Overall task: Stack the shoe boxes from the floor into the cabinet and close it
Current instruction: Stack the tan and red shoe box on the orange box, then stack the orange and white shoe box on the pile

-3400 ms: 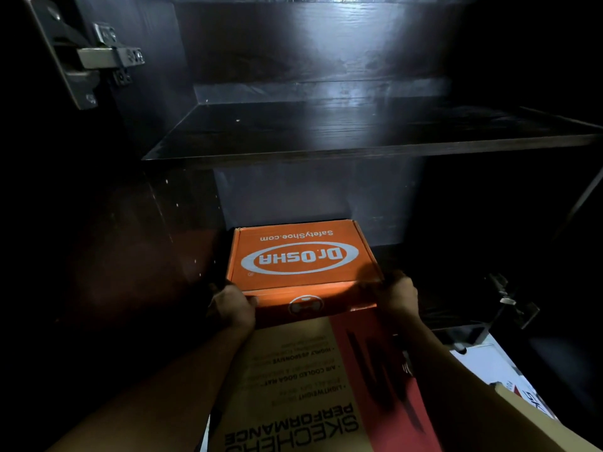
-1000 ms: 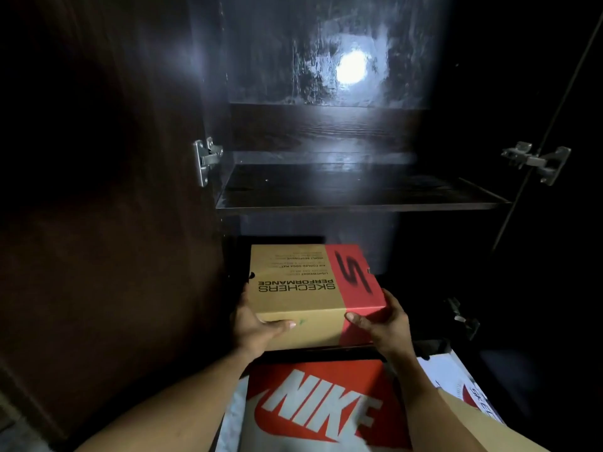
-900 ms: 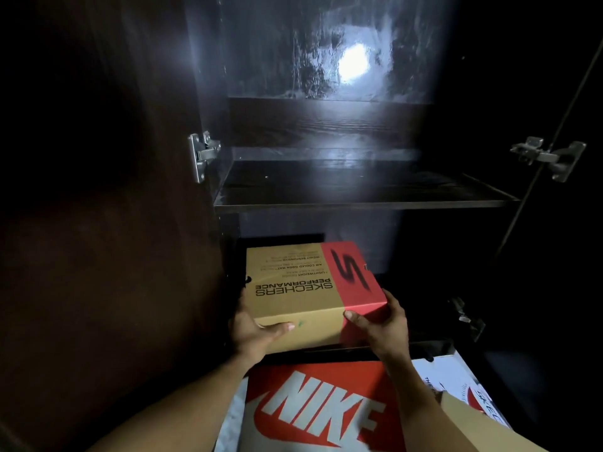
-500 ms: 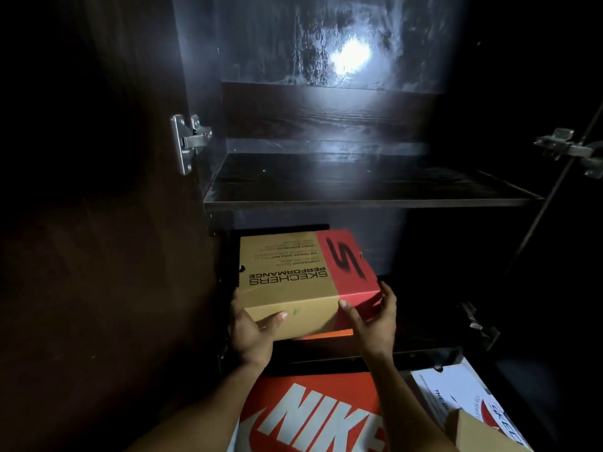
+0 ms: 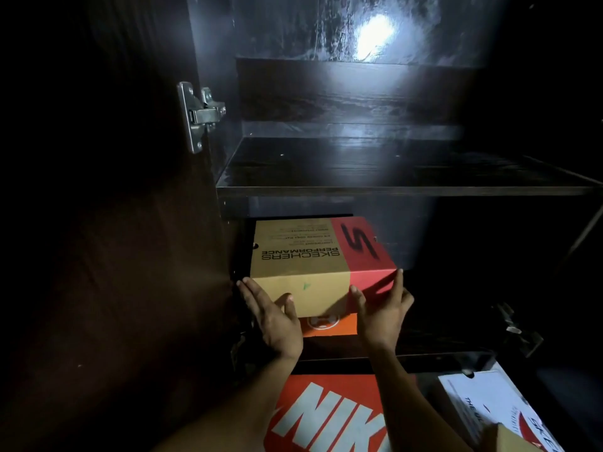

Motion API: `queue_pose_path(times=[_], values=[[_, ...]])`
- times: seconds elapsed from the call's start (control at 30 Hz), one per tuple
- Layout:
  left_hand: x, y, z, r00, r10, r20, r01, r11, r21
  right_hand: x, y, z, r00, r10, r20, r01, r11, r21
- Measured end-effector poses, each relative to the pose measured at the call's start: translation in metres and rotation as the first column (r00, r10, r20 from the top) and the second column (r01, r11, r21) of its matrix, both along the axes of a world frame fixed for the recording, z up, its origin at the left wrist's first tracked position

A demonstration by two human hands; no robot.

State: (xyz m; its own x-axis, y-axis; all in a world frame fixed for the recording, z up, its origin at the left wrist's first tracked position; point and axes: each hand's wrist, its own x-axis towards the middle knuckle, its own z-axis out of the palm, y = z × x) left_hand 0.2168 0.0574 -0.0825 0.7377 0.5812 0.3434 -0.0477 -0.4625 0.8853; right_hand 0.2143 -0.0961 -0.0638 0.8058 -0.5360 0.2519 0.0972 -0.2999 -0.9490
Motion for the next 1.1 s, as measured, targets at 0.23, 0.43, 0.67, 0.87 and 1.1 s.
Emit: queue_pose_path(times=[0.23,0.43,0.67,0.87,1.1], values=[[0.01,-0.011,0.005,0.986,-0.159,-0.043,0.16,0.987,0.031,0.001,0.007,-0.005,0.994,0.104,-0.042,-0.109,0.982,-0.152],[0.026,-0.009,0.012,0.964,-0.191,-0.185,0.198,0.98,0.023,0.016,-0.002,0.004,0.968,0.158,-0.196,-0.191,0.968,-0.162],[-0.012,0.001,-0.002,0.94,-0.285,-0.188,0.303,0.95,0.07,-0.014,-0.019,0.007,0.95,0.189,-0.249,-0.239,0.952,-0.19],[-0.101,0.024,-0.069,0.87,-0.376,-0.318,0.401,0.916,0.012,-0.119,-0.017,-0.05,0.801,0.089,-0.591,-0.194,0.974,-0.117],[-0.179,0.067,-0.143,0.754,-0.525,-0.394,0.432,0.849,-0.304,-0.204,-0.015,-0.072,0.73,0.028,-0.682,-0.065,0.997,-0.029]])
